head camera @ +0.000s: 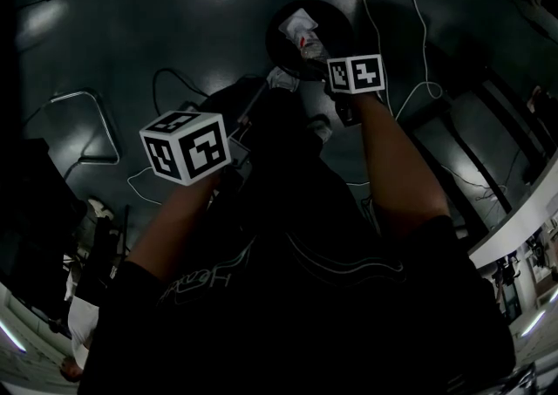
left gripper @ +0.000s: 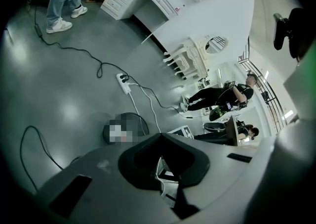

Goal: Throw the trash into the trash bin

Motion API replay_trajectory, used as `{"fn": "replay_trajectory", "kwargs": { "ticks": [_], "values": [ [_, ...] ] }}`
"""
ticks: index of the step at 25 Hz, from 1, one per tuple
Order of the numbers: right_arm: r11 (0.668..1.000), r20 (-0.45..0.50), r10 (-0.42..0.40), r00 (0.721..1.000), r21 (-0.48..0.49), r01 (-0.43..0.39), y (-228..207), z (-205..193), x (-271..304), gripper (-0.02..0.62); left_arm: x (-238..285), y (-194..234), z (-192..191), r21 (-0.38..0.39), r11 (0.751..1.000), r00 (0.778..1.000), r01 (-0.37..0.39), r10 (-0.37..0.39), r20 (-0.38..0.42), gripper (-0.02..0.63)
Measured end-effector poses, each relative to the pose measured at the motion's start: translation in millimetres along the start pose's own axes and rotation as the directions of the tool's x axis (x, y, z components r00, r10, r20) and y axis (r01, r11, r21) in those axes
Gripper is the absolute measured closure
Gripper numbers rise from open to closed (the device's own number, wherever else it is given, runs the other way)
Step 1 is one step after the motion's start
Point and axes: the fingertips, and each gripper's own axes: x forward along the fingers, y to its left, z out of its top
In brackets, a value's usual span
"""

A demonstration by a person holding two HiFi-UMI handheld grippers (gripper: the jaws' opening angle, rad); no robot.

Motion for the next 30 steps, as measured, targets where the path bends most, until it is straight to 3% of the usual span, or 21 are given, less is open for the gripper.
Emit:
{"fn": "replay_trajectory", "kwargs": {
  "ticks": [7, 15, 17, 18, 20, 23, 27, 30],
  "values": [
    [1.000, 0.027, 0.019, 0.999, 0.001, -0.019, -5.7, -7.3, -7.9, 0.253, 3.6, -5.3, -7.2, 0.003, 1.000, 1.000, -0.006, 0.006, 0.006, 0.600],
    [0.992, 0.099, 0.129, 0.987, -0.016, -0.128, 21.5, -2.3, -40.1, 0.262, -7.4, -21.7, -1.5, 0.038, 0.999, 0.999, 0.011, -0.012, 0.031, 0.601],
    [0.992, 0.147, 0.129, 0.981, -0.029, -0.126, 24.8, -5.4, -59.1, 0.292, -11.4, -32.9, -4.6, 0.060, 0.998, 0.999, 0.018, -0.020, 0.040, 0.601],
    [0.993, 0.190, 0.120, 0.974, -0.036, -0.115, 25.2, -5.5, -72.4, 0.346, -13.8, -39.5, -7.2, 0.072, 0.997, 0.999, 0.021, -0.025, 0.047, 0.601],
    [0.994, 0.312, 0.109, 0.944, -0.041, -0.101, 25.7, -1.1, -108.2, 0.432, -18.2, -53.7, -12.3, 0.101, 0.994, 0.997, 0.029, -0.035, 0.062, 0.601],
    [0.991, 0.470, 0.136, 0.872, -0.053, -0.126, 35.1, 7.2, -172.6, 0.522, -24.7, -77.0, -13.8, 0.166, 0.985, 0.995, 0.048, -0.062, 0.079, 0.601],
    [0.971, 0.544, 0.236, 0.805, -0.153, -0.181, 77.0, -7.3, -252.8, 0.554, -49.1, -118.4, -23.2, 0.223, 0.972, 0.990, 0.080, -0.104, 0.098, 0.601],
    [0.965, 0.594, 0.242, 0.767, -0.233, -0.123, 96.2, -24.2, -325.3, 0.557, -62.9, -164.8, -36.9, 0.311, 0.943, 0.983, 0.121, -0.157, 0.094, 0.601]
  ]
}}
